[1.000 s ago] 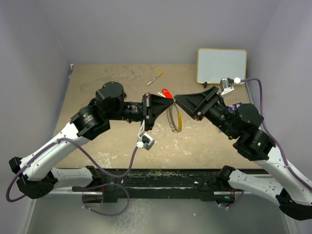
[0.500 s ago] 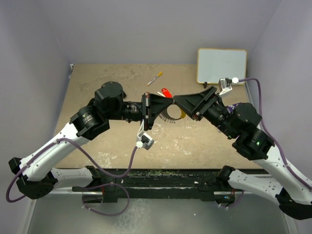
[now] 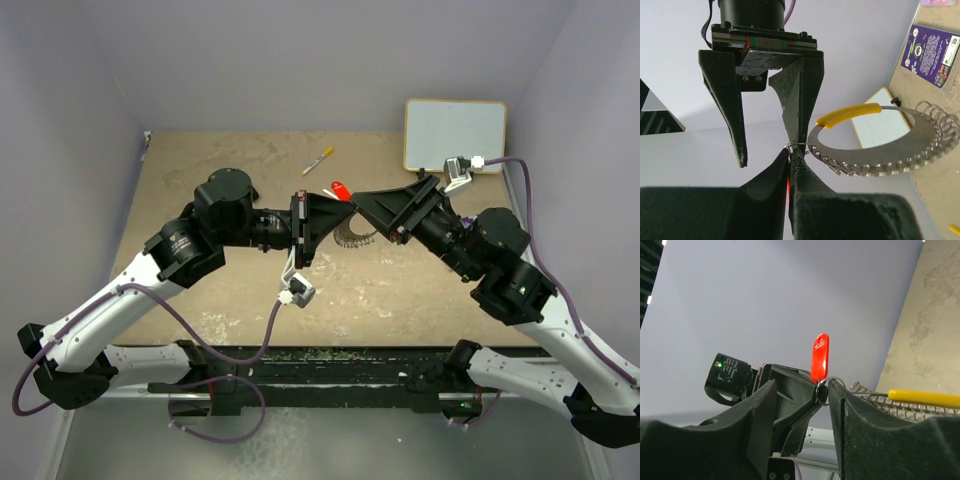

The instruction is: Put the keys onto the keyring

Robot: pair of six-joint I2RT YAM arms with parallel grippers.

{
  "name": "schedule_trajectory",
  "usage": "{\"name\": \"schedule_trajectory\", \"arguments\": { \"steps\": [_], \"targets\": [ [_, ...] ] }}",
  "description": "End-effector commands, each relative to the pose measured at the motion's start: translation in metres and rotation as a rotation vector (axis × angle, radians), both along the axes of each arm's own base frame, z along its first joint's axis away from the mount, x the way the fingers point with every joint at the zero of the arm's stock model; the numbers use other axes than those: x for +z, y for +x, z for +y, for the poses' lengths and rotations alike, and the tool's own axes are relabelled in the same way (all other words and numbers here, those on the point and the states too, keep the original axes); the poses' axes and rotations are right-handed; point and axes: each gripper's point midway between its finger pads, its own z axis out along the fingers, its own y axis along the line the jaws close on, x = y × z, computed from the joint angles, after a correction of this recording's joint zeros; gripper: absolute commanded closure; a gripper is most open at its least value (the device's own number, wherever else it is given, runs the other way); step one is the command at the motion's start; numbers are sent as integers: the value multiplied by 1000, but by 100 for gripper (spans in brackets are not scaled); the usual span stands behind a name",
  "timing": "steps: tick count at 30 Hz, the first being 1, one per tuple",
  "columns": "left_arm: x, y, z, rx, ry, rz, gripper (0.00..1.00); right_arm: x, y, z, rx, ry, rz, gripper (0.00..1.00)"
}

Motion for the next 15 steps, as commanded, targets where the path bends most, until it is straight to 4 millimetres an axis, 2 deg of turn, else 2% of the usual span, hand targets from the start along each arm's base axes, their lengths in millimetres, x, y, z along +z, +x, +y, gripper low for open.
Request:
{"name": "schedule_trajectory", "arguments": {
  "steps": [1,6,12,15],
  "targets": [
    [26,-10,7,-26,-70,-85,97,35,-7,-7,6,73,-72,54],
    [28,-10,8,-24,-73,-90,97,34,-8,-11,-4,76,-69,76],
    [28,-11,8,-27,-73,-92,97,31,-8,-11,-5,81,-71,91],
    [27,-11,8,-28,-70,-90,97,31,-7,-10,-5,88,-68,94]
  ]
}}
